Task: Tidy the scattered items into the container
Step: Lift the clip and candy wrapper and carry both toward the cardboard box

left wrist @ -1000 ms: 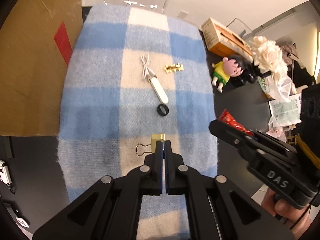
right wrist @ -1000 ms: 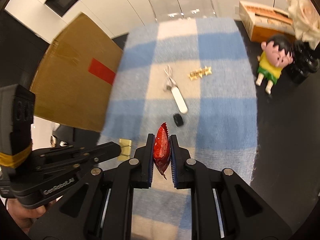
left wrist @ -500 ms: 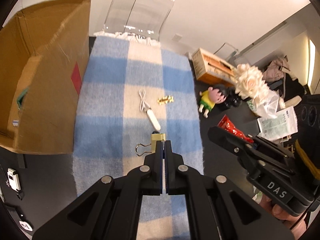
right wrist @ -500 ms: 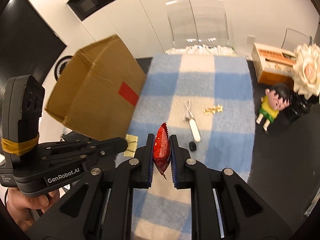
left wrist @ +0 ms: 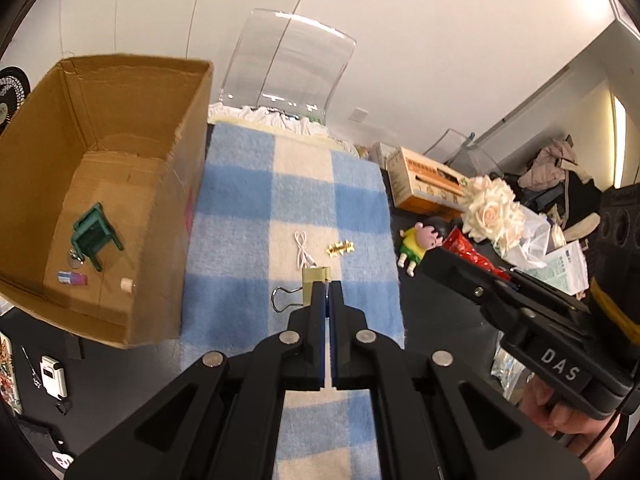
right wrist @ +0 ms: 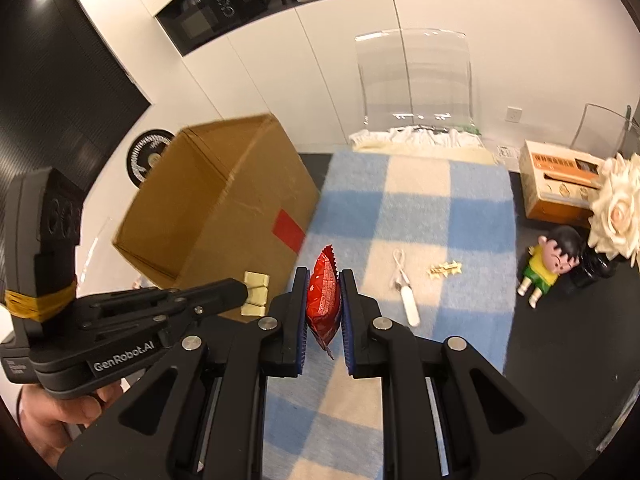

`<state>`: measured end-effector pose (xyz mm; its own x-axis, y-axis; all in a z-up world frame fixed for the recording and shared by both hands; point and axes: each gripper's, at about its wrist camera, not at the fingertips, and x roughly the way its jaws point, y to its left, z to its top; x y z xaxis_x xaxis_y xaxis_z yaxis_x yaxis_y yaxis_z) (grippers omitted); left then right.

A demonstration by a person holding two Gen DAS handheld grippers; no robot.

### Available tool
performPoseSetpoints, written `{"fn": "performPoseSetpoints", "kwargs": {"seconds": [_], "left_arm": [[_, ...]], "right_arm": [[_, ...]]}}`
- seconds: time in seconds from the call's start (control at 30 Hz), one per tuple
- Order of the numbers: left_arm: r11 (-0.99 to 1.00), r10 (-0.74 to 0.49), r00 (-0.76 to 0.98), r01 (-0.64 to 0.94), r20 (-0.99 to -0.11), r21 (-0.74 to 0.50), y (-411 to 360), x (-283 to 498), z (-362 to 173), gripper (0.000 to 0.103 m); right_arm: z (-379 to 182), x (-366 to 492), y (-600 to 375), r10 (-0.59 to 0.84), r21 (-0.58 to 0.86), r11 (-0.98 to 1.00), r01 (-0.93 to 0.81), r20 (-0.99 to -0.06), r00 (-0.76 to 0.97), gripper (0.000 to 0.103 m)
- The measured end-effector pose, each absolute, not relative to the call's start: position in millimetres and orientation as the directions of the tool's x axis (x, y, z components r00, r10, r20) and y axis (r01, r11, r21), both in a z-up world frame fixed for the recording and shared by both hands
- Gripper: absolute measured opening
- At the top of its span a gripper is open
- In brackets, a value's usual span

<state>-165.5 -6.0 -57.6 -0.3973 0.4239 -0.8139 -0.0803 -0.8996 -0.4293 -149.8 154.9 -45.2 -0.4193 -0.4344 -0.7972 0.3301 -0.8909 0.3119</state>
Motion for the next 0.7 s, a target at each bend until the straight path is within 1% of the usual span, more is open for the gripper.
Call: {"fn": "performPoseSetpoints", "kwargs": {"seconds": [0.13, 0.33, 0.7], "left_arm": [[-0.9, 0.417, -0.429, -0.074, -0.801, -0.429, -18, -169, -44, 0.001], [-0.899, 0.401, -0.476, -0.041, -0.783, -0.435, -48, -172, -28, 0.001], [-0.891, 0.333, -0.543, 0.087, -0.771, -0.446, -137, -167, -22, 0.001]], "right_arm": [[-32, -156, 140, -0.442, 0.296, -0.882, 0.366, -0.789, -0.427, 0.014], [-17, -166, 111, -0.479, 0.314, -0.859, 0.405, -0.773, -0.415, 0.014], [-12, -176, 21, -0.534, 0.309, -0.79, 0.529, -0.772, -0.345, 0.014]]}}
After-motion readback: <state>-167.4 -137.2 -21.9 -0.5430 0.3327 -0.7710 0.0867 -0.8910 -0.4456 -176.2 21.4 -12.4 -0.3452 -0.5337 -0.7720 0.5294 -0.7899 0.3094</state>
